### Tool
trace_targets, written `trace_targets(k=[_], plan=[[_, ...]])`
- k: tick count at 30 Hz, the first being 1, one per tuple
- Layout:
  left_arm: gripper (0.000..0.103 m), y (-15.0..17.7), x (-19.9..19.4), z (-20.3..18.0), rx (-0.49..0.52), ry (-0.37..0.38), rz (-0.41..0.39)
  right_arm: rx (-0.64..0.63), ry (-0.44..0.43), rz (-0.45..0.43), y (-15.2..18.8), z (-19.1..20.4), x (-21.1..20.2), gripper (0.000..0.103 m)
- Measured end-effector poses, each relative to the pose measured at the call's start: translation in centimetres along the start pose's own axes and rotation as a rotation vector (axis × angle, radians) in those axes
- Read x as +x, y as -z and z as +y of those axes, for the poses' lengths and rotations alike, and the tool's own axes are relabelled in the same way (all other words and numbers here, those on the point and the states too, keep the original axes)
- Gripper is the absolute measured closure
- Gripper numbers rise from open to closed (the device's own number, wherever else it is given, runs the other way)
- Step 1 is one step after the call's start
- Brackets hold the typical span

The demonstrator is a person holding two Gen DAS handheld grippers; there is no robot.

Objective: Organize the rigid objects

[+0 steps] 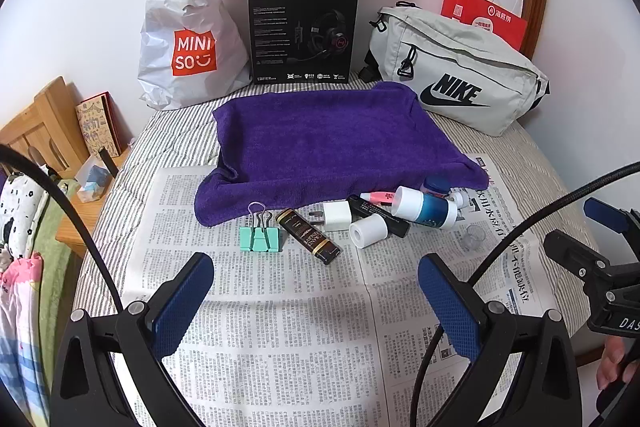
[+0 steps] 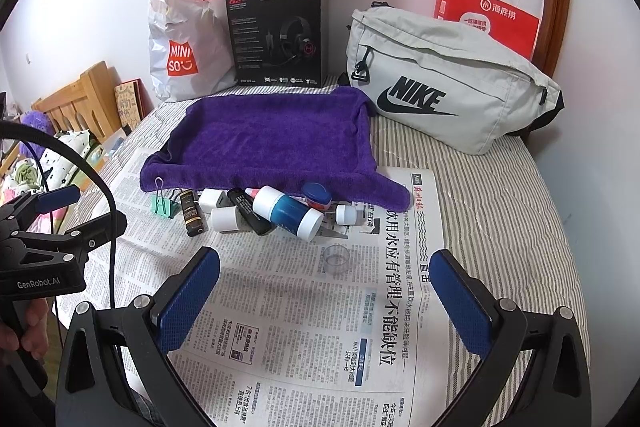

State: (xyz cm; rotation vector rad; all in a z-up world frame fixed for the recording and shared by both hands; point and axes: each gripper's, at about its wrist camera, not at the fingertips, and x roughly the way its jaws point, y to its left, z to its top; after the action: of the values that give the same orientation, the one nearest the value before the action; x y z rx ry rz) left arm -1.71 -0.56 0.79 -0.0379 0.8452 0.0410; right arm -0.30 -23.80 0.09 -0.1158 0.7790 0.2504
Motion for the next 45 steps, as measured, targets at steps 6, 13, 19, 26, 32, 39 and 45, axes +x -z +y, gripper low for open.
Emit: trace_targets(k=[6,13,19,26,32,39,45], plan=[[0.000,0.1,-0.1,0.0,0.003,0.005,-0.001,0.000,0.002,0.001,0.1,0.1,0.0,0.000],[0.000,0.2,0.0,0.0,0.008,-0.001,0.004,0.001,0.002,0.001,0.1,0.1,0.0,0.000],[0.000,0.2,-0.1,0.1,0.009,-0.005,0.006,-0.002,0.003,0.003,0.2,0.1,-0.1,0.000],[0.000,0.3,0.5,0.6,0.012,-0.021,0.008,0.006,-0.009,0.009,0.2,-0.2,0.5,0.000],[0.001,0.8,3.7,2.9,-0.009,-0.053,0.042,0.002,-0.017,0.030,0.7,-1.3,2.5,0.000],[0.001,1.3,7.5,5.9,-0.050,-0.090,0.098,0.026,-0.016,0.076,1.2,-2.8,5.0,0.000],[0.004,0.7,11.0,6.6,-0.058,-0.053,0.128,0.024,-0.009,0.115,1.6,-3.0,6.8,0.000]])
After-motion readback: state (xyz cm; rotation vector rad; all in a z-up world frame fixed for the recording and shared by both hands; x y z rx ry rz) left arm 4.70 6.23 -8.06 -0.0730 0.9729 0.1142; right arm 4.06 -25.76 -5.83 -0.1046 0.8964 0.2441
